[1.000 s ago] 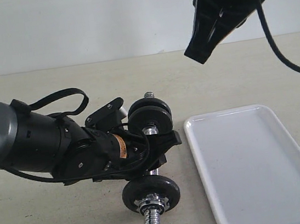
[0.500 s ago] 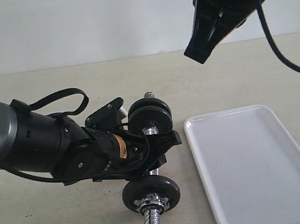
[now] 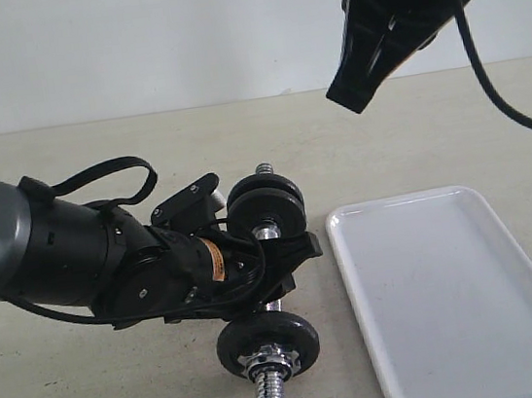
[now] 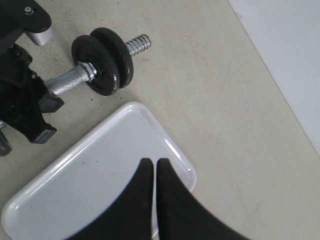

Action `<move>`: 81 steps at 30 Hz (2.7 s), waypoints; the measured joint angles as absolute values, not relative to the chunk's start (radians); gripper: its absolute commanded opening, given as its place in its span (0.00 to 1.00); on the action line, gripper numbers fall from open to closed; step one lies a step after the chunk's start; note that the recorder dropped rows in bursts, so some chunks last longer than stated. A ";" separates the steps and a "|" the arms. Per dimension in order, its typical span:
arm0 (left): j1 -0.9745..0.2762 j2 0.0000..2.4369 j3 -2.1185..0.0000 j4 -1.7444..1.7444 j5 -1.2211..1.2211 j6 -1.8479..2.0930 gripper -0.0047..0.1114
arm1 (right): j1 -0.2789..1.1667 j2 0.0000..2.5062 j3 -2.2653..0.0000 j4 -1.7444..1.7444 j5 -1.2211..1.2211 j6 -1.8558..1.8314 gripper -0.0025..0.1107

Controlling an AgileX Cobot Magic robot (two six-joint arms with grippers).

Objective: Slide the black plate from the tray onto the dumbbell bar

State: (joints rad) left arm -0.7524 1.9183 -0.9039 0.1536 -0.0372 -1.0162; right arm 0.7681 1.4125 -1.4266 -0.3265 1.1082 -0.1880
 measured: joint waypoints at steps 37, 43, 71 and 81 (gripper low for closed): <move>-0.749 1.896 -0.928 0.166 -0.262 -1.038 0.45 | 0.768 1.412 -1.427 -0.326 1.110 -0.181 0.02; -0.749 1.892 -0.929 0.167 -0.276 -1.038 0.45 | 0.768 1.412 -1.427 -0.326 1.112 -0.181 0.02; -0.710 1.826 -0.929 0.213 0.099 -0.548 0.08 | 0.686 1.412 -1.263 -0.395 1.044 -0.119 0.02; -0.710 1.589 -0.929 0.305 0.256 -0.361 0.08 | 0.572 1.412 -1.132 -0.345 0.878 -0.102 0.02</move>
